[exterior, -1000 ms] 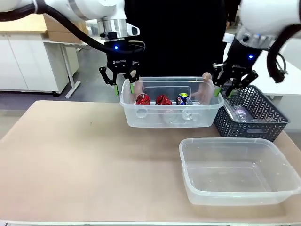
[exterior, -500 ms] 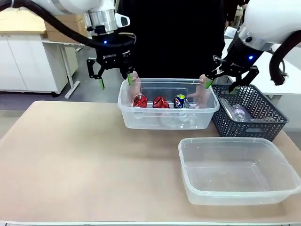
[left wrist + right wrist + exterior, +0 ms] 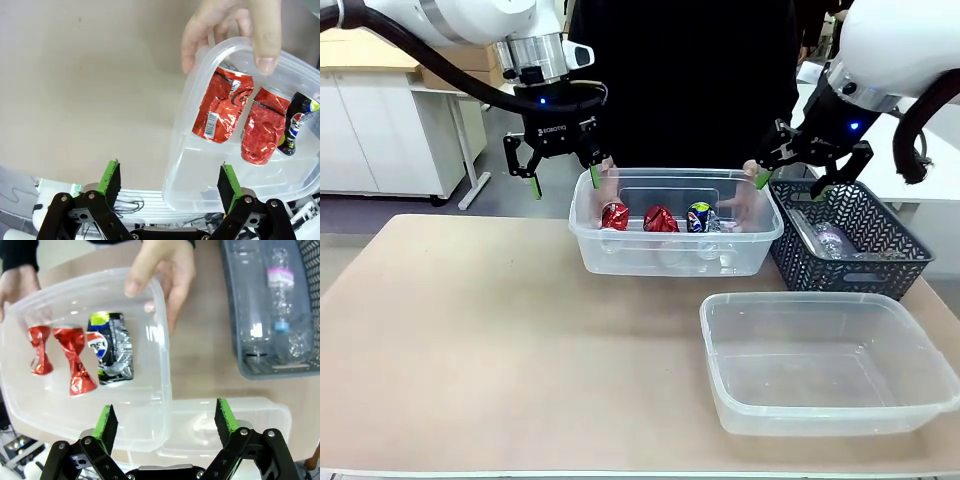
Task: Sort the waste into each basket.
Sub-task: Release the Organizing box you were holding, then pick up the Organizing box on the right side of the table and lift it.
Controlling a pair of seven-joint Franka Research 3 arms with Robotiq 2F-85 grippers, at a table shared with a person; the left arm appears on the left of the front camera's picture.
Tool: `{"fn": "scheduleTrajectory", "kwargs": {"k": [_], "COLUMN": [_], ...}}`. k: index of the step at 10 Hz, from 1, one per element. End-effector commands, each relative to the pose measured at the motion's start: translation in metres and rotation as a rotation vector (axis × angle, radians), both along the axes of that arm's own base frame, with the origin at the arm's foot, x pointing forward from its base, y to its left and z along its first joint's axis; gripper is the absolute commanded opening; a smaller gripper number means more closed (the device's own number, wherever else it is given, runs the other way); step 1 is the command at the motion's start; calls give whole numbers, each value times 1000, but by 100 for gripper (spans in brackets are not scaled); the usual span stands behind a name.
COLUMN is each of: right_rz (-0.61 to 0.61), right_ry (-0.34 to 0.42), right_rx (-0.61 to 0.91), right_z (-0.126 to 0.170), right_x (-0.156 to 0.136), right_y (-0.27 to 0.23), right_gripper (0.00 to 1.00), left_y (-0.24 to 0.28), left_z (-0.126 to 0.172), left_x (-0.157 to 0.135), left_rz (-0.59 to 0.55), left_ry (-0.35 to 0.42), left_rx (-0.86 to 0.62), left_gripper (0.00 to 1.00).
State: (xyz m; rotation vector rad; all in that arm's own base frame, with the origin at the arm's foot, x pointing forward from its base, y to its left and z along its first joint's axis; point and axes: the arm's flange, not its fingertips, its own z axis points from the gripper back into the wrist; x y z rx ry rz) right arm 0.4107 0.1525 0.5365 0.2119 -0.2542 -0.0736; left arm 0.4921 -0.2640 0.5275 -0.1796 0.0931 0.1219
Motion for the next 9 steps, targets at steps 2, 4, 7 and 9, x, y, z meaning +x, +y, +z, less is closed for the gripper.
{"fn": "scheduleTrajectory", "kwargs": {"k": [2, 4, 7, 9], "right_rz": [-4, -4, -4, -4], "right_ry": [-1, -1, -1, -1], "right_rx": [3, 3, 3, 3], "right_z": [0, 0, 0, 0], "right_x": [0, 0, 0, 0], "right_y": [0, 0, 0, 0], "right_gripper": [100, 100, 100, 100], "left_y": [1, 1, 1, 1], "left_z": [3, 3, 3, 3], "left_x": [1, 1, 1, 1], "left_rz": [1, 1, 1, 1], "left_ry": [-4, -4, -4, -4], "left_rx": [5, 5, 5, 5], "left_gripper": [100, 100, 100, 100]}}
